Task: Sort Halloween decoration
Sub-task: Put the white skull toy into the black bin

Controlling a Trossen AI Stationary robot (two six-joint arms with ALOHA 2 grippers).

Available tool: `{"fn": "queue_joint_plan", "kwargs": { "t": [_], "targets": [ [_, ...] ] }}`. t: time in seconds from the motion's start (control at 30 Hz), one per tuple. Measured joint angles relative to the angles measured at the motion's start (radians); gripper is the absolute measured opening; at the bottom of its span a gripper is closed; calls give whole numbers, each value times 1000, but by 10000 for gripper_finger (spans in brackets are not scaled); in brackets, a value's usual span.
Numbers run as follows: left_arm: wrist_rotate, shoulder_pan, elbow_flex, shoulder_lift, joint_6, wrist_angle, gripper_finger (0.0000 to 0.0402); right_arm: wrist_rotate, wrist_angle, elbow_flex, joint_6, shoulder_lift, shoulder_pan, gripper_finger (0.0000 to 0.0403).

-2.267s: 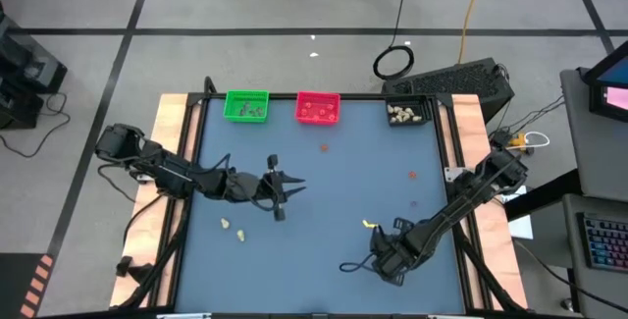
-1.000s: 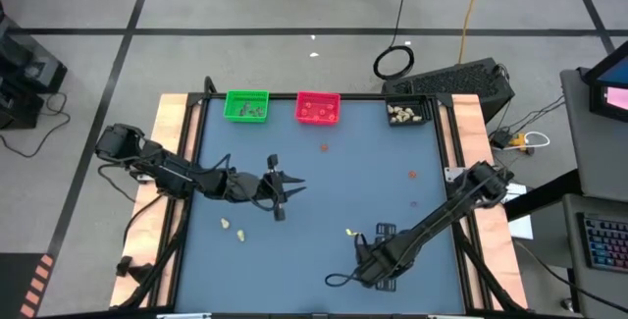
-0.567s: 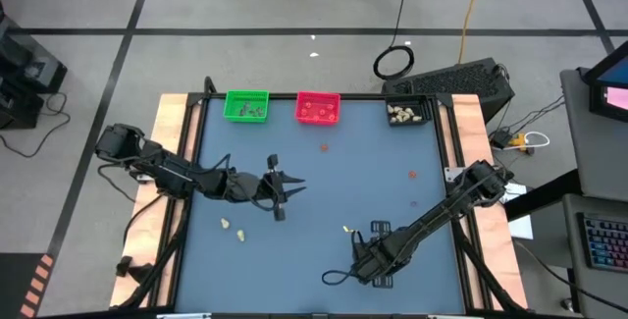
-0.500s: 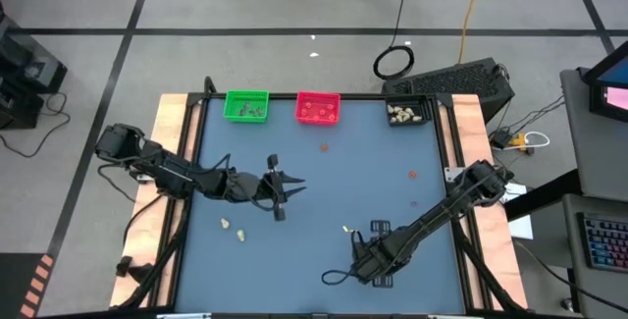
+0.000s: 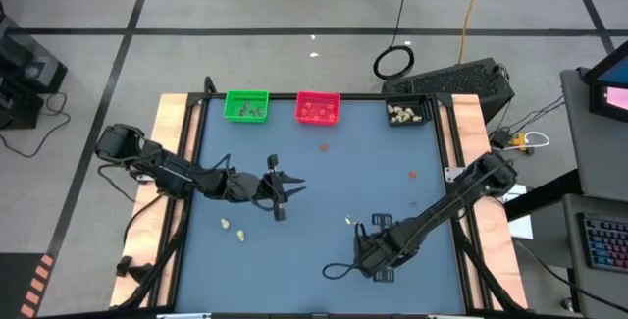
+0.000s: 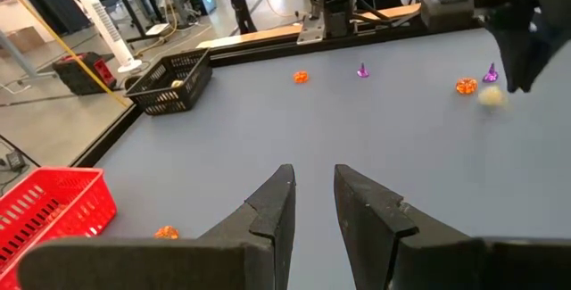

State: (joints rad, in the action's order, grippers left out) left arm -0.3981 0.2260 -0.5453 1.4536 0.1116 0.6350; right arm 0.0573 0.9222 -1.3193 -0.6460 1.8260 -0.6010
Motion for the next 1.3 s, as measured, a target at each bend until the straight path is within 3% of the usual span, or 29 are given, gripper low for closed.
{"fn": "queue_joint_plan", "kwargs": {
  "t": [0.27, 0.37, 0.53, 0.73, 0.87, 1.3],
  "targets": [
    [0, 0, 0, 0, 0, 0, 88, 79, 80, -1, -1, -79, 18, 1],
    [0, 0, 0, 0, 0, -1, 88, 80, 137, -1, -72, -92, 34, 5],
    [0, 0, 0, 0, 0, -1, 88, 57, 204, -1, -149, -75, 40, 52],
    [0, 0, 0, 0, 0, -1, 88, 45, 214, 4, -9, -28, 24, 128],
    [0, 0, 0, 0, 0, -8, 88, 20, 205, 55, 45, -21, 23, 152],
    [0, 0, 0, 0, 0, -16, 88, -5, 40, 192, 92, -24, 26, 144]
  ]
}}
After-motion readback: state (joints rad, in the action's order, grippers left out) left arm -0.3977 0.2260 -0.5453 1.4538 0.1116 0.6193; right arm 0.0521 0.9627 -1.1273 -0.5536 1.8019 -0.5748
